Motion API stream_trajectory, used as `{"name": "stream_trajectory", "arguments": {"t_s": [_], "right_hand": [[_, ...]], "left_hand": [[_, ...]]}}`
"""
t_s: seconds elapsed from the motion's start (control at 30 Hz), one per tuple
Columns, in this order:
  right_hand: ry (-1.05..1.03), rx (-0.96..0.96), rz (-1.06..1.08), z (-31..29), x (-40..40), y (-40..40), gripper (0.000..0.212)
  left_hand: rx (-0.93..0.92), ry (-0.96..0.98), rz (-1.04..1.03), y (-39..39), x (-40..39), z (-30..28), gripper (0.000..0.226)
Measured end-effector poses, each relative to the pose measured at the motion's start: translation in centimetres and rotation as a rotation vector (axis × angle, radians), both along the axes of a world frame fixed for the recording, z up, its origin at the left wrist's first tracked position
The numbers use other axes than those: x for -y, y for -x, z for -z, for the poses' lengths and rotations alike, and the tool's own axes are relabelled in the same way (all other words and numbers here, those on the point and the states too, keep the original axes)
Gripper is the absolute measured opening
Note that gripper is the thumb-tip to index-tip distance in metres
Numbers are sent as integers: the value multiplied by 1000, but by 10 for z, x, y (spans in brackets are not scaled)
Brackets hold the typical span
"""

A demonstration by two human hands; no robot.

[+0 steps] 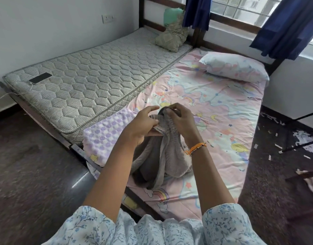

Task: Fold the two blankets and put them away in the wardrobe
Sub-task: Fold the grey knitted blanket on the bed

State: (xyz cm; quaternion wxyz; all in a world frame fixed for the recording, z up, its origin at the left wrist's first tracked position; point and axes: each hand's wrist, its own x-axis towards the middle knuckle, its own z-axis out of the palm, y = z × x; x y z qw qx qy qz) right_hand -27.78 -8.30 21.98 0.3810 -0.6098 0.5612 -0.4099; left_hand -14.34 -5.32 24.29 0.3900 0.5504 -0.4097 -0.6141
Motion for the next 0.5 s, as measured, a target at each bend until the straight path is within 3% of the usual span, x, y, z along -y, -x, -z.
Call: {"name": "stream_trajectory", "arguments": {"t_s": [0.23,0.43,0.5], "right_hand": [[24,-228,-190,-4,-7,-1,2],[-18,-125,-336,-14,-14,12,5],[-59,-122,-438,-14,-17,16,25]], "left_hand": [[-122,-87,42,3,-6,-5,69],[-240,-73,-64,10,-10,0,56],[-216,-51,-102,10,-10,2,53]]}}
